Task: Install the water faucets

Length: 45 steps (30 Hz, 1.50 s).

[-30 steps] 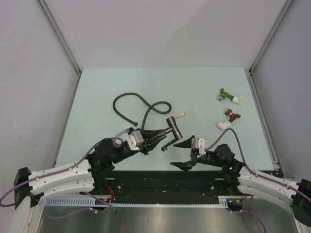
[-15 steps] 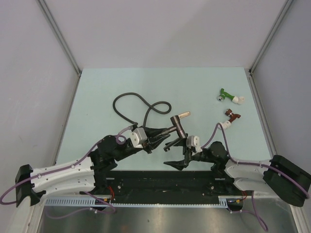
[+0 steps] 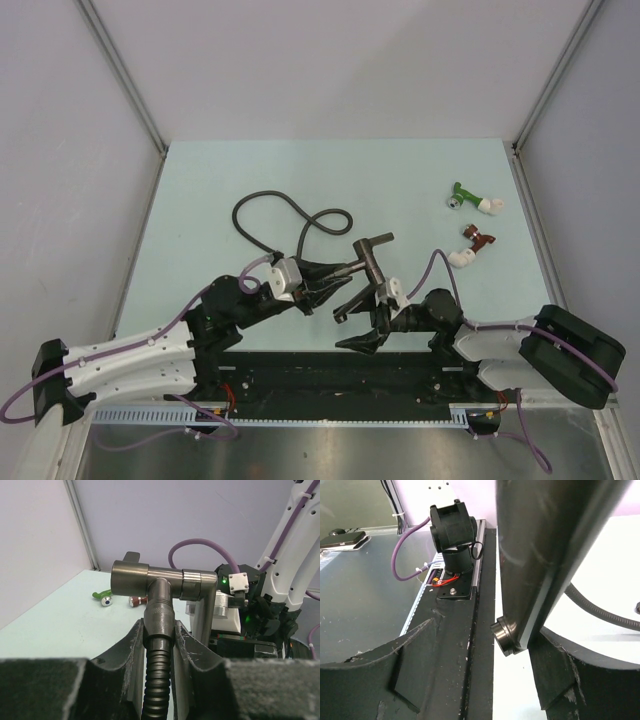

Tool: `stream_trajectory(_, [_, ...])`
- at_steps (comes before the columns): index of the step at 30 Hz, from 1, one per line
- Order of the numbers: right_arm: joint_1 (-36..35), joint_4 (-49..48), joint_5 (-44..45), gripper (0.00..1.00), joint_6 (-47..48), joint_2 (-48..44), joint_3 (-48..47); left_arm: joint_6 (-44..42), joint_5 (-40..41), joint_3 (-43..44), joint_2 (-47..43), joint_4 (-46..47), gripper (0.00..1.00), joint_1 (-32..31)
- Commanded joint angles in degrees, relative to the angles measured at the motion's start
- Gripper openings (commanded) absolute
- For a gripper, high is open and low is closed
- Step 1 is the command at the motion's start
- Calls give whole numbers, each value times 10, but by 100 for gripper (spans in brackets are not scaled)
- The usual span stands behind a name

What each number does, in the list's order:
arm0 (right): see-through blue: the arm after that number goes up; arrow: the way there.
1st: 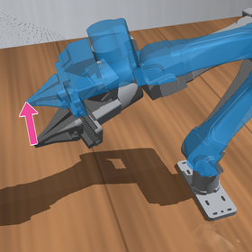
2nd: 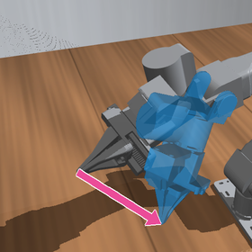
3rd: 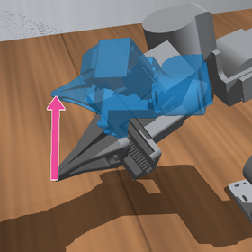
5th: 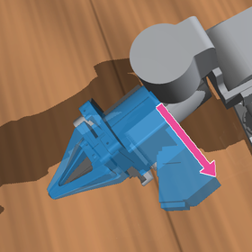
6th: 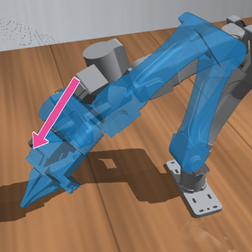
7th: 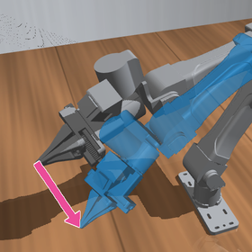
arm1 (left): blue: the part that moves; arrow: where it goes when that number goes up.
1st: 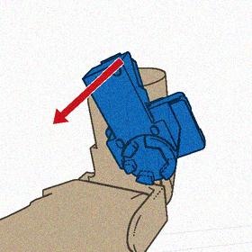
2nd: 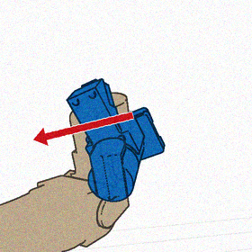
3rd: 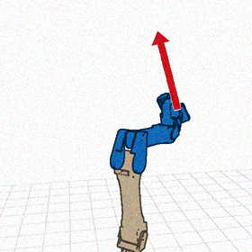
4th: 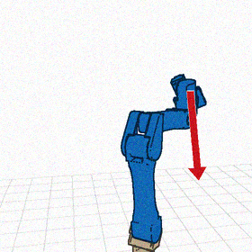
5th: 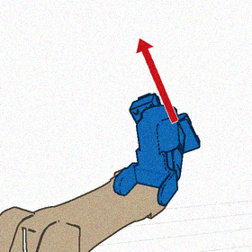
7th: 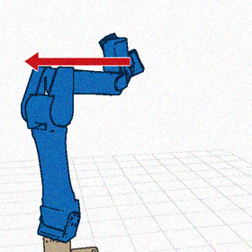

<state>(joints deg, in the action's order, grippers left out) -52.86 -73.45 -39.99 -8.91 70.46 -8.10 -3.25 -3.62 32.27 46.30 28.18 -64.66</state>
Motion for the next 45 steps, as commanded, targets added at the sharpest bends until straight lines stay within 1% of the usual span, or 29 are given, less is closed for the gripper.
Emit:
stream_trajectory(1, [4,-135,-9,75,-16,-16,-16,29,-7,28,-21,85,0,4])
stream_trajectory(8, [-10,-135,-51,70,-57,-63,-24,-8,34,21,-22,62,0,9])
stream_trajectory(9, [-12,-135,-54,70,-61,-71,-26,-13,54,21,-21,60,0,10])
stream_trajectory(14, [-22,-124,-78,70,-95,-116,-38,-33,84,17,-11,48,0,16])
stream_trajectory(17, [-31,-115,-77,70,-103,-138,-50,-44,95,15,-2,37,0,17])
stream_trajectory(20, [-32,-72,-70,70,-94,-177,-65,-55,100,15,8,20,0,17])
stream_trajectory(21, [-31,-30,-68,70,-88,-204,-69,-59,99,16,10,16,0,17])
stream_trajectory(23, [-33,25,-59,72,-67,-233,-88,-69,98,14,18,-1,0,17])
stream_trajectory(24, [-33,81,-54,73,-43,-247,-94,-71,98,14,20,-6,0,17])
stream_trajectory(25, [-35,107,-47,74,-33,-276,-99,-75,92,14,25,-17,0,17])
stream_trajectory(26, [-34,153,-34,76,-24,-290,-110,-81,90,12,28,-22,0,17])
stream_trajectory(28, [-34,192,-19,78,1,-324,-118,-84,74,9,32,-29,0,17])
stream_trajectory(29, [-35,227,-5,79,9,-333,-128,-88,70,6,34,-31,0,17])
stream_trajectory(32, [-34,279,17,84,27,-356,-143,-93,49,9,47,-48,0,16])
stream_trajectory(34, [-34,298,29,86,32,-361,-156,-95,41,10,51,-59,0,16])
stream_trajectory(35, [-33,312,39,87,33,-363,-159,-97,8,10,55,-63,0,16])
stream_trajectory(37, [-33,326,49,89,39,-363,-169,-99,-23,9,56,-65,0,16])
stream_trajectory(39, [-31,349,72,89,46,-360,-176,-99,-63,4,51,-65,0,15])
stream_trajectory(45, [-4,420,119,90,50,-355,-201,-115,-125,2,27,-93,0,-3])
